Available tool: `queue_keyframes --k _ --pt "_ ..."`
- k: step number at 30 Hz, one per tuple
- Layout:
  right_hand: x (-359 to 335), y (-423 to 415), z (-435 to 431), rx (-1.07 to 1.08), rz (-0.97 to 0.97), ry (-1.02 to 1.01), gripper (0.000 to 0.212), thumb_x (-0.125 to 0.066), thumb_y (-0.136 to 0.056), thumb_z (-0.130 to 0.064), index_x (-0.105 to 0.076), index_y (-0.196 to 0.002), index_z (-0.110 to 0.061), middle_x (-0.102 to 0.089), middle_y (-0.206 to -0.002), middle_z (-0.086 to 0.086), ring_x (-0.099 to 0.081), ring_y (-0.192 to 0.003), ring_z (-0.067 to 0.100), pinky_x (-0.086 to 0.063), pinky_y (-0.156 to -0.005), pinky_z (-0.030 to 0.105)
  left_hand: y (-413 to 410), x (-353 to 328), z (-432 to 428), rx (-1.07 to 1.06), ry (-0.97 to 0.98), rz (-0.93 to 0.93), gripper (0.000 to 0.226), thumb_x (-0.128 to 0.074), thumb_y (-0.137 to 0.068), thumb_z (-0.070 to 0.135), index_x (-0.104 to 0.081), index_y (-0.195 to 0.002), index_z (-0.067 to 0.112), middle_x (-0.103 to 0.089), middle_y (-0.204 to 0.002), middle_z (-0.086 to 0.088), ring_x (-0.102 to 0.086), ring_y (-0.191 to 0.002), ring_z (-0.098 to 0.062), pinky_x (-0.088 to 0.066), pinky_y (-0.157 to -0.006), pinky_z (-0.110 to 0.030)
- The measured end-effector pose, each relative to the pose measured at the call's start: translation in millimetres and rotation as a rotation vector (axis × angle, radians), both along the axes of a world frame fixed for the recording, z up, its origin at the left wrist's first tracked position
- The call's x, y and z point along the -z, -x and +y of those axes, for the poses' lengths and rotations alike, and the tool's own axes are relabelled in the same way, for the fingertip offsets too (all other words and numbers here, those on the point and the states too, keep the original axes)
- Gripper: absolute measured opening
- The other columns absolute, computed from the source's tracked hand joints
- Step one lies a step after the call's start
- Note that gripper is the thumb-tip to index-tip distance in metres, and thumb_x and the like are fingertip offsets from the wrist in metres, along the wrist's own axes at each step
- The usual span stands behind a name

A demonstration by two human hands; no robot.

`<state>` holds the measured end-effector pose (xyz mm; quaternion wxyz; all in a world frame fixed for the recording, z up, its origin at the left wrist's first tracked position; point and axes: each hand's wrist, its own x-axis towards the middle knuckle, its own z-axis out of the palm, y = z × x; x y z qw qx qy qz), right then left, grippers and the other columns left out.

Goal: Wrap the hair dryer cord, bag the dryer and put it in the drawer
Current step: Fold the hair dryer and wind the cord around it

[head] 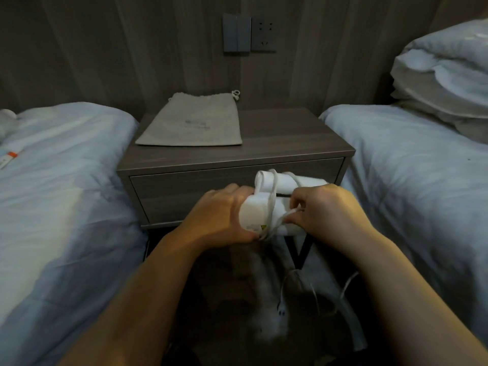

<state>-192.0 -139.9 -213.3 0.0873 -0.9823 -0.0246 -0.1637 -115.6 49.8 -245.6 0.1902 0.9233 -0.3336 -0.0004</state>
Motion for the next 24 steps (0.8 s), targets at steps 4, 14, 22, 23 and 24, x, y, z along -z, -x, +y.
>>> queue_keyframes --k 4,14,22,23,24 --pt "-4 1 -1 0.042 0.058 0.139 0.041 -0.066 -0.069 -0.061 -0.061 -0.072 -0.021 -0.063 -0.073 0.006 -0.061 -0.079 0.027 -0.037 -0.063 0.029 -1 3 1 0.028 -0.005 -0.005 0.07 -0.075 -0.062 0.05 -0.045 -0.123 0.034 -0.052 -0.112 0.008 -0.049 -0.093 -0.007 -0.035 -0.08 -0.025" --pt "-3 -2 -16 -0.233 0.276 -0.127 0.008 -0.065 -0.081 -0.023 -0.07 -0.085 -0.027 -0.066 -0.077 -0.006 -0.062 -0.077 0.013 -0.051 -0.073 0.034 -1 5 1 0.101 -0.075 0.131 0.071 -0.079 -0.062 0.042 -0.043 -0.124 0.04 -0.05 -0.117 0.009 -0.049 -0.107 -0.012 -0.047 -0.09 -0.034" --pt "2 -7 -22 0.045 0.052 -0.007 0.052 -0.074 -0.057 -0.062 -0.042 -0.055 -0.021 -0.048 -0.053 -0.008 -0.046 -0.058 0.015 -0.033 -0.05 0.028 -4 14 2 0.155 0.041 0.311 0.07 -0.082 -0.06 0.032 -0.044 -0.116 0.049 -0.044 -0.118 0.012 -0.048 -0.108 -0.01 -0.048 -0.091 -0.034" --pt "2 -8 -23 0.038 0.077 -0.103 0.046 -0.077 -0.058 -0.056 -0.048 -0.056 -0.02 -0.053 -0.054 -0.006 -0.048 -0.058 0.013 -0.036 -0.052 0.028 -4 14 2 0.168 0.061 0.339 0.07 -0.083 -0.06 0.029 -0.044 -0.115 0.049 -0.044 -0.118 0.012 -0.048 -0.108 -0.01 -0.049 -0.092 -0.034" --pt "1 -9 -26 0.015 0.111 -0.228 0.036 -0.079 -0.062 -0.046 -0.055 -0.058 -0.02 -0.058 -0.057 -0.005 -0.053 -0.059 0.012 -0.041 -0.055 0.029 -4 14 2 0.18 0.08 0.366 0.07 -0.083 -0.06 0.026 -0.045 -0.114 0.048 -0.044 -0.118 0.012 -0.049 -0.108 -0.01 -0.049 -0.092 -0.034"
